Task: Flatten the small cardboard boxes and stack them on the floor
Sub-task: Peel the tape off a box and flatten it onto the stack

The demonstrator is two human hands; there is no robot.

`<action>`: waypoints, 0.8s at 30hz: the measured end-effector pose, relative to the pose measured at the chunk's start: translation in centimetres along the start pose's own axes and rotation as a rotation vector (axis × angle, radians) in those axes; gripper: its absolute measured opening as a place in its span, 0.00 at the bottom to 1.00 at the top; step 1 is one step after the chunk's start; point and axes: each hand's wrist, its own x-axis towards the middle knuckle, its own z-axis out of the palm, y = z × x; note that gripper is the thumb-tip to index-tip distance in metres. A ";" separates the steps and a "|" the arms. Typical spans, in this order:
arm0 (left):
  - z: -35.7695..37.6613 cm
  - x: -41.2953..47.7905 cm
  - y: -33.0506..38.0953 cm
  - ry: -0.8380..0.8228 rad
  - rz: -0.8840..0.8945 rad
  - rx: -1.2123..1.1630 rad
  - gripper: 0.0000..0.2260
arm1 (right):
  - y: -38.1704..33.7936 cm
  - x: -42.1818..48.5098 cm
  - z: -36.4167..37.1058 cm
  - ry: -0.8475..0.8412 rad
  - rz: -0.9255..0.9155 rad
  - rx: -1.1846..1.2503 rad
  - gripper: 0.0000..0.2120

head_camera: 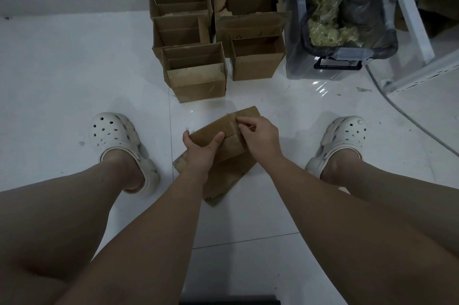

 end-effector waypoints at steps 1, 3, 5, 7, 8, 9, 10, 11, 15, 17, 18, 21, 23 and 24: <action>0.0 0.0 0.0 0.002 -0.001 -0.007 0.47 | -0.1 0.0 0.1 0.012 -0.032 -0.047 0.12; -0.1 0.0 -0.1 0.006 -0.001 -0.017 0.47 | -0.4 0.1 0.2 0.023 -0.052 -0.092 0.11; -0.1 0.0 -0.2 0.013 -0.004 -0.010 0.47 | -0.6 0.3 0.2 0.016 -0.022 -0.076 0.10; -0.1 0.0 -0.3 0.018 -0.008 -0.005 0.47 | -0.7 0.6 0.0 -0.027 0.018 -0.034 0.08; -0.1 0.0 -0.3 0.019 -0.008 -0.004 0.47 | -0.7 0.8 -0.1 -0.059 0.035 -0.022 0.06; -0.1 0.0 -0.4 0.020 -0.007 -0.001 0.47 | -0.7 1.0 -0.3 -0.093 0.052 -0.015 0.04; -0.1 0.0 -0.4 0.021 -0.003 0.003 0.46 | -0.6 1.2 -0.5 -0.124 0.068 -0.008 0.03; 0.0 0.0 -0.5 0.025 0.001 0.008 0.46 | -0.6 1.4 -0.7 -0.147 0.078 0.000 0.02; 0.2 -0.1 -0.6 0.051 0.026 0.050 0.46 | -0.4 1.8 -0.8 -0.158 0.053 -0.041 0.03; 0.3 -0.1 -0.8 0.051 0.042 0.040 0.46 | -0.4 1.7 -0.6 -0.142 -0.007 -0.118 0.04; 0.3 -0.1 -0.9 0.047 0.046 0.024 0.46 | -0.4 1.7 -0.5 -0.138 -0.048 -0.173 0.04; 0.3 0.0 -1.2 0.044 0.053 -0.003 0.46 | -0.6 2.0 -0.7 -0.185 -0.173 -0.356 0.06; 0.4 0.0 -1.3 0.056 0.065 0.009 0.46 | -0.7 2.1 -0.9 -0.234 -0.231 -0.428 0.07; 0.5 -0.1 -1.4 0.060 0.074 0.006 0.46 | -0.6 2.1 -0.9 -0.243 -0.242 -0.442 0.07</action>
